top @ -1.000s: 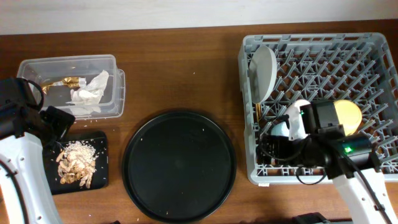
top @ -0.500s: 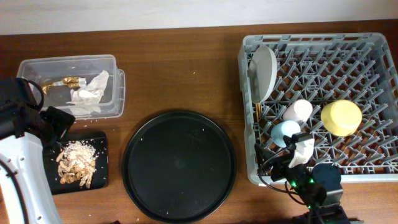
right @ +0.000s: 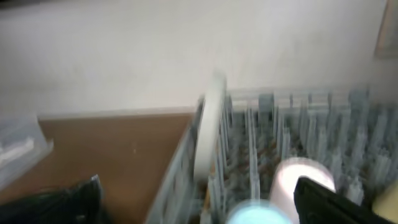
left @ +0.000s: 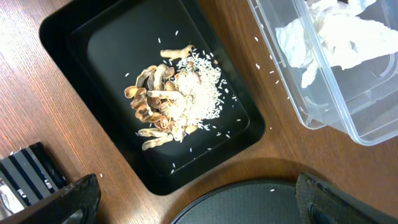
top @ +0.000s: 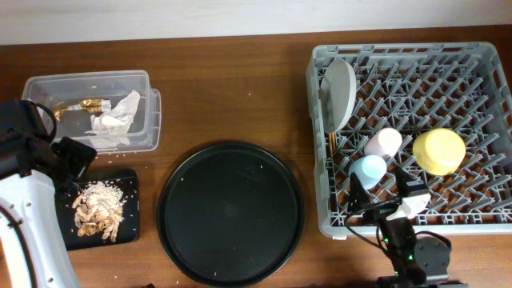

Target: Sort waste into correct bins and load items into the dishwasher rack

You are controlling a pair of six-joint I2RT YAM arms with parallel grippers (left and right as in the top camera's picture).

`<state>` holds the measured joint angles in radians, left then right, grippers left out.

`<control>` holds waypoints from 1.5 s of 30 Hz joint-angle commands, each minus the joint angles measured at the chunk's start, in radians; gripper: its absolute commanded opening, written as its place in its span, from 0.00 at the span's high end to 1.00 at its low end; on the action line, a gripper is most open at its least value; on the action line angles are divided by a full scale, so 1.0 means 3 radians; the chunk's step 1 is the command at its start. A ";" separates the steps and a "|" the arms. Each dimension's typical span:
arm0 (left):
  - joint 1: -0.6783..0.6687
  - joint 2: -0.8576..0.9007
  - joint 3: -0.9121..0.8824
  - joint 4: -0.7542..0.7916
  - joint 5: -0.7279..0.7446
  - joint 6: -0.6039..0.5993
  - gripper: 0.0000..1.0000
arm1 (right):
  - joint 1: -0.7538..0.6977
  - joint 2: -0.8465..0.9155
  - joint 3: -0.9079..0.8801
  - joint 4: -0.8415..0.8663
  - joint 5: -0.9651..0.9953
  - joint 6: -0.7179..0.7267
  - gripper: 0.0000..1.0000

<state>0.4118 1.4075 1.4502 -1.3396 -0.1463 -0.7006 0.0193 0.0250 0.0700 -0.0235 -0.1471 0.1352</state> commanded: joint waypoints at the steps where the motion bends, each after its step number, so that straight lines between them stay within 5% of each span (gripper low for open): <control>1: 0.0011 0.0003 -0.0001 0.0005 -0.0014 -0.0009 0.01 | -0.0076 -0.0072 -0.0215 0.0215 -0.0058 -0.0047 0.01; 8: 0.0011 0.0003 -0.0001 0.0005 -0.0014 -0.0009 0.01 | -0.0275 -0.0072 -0.0215 -0.0182 0.0371 -0.0123 0.01; 13: 0.0011 0.0003 -0.0001 0.0005 -0.0014 -0.0009 0.01 | -0.0285 -0.0072 -0.0215 -0.0183 0.0385 -0.0704 0.01; 36: 0.0011 0.0003 -0.0001 -0.0004 -0.0018 -0.0005 0.01 | -0.0285 -0.0072 -0.0215 -0.0181 0.0381 -0.0698 0.01; 42: 0.0001 -0.0045 -0.0065 -0.0399 -0.0011 -0.0008 0.01 | -0.0285 -0.0072 -0.0215 -0.0181 0.0381 -0.0698 0.01; 45: -0.0188 -0.0220 -0.0415 -0.0045 0.0048 0.0008 0.01 | -0.0285 -0.0072 -0.0215 -0.0181 0.0381 -0.0698 0.01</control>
<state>0.4072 1.4006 1.4223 -1.4410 -0.1467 -0.7010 -0.0582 0.0120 0.0109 -0.0711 -0.0444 -0.0761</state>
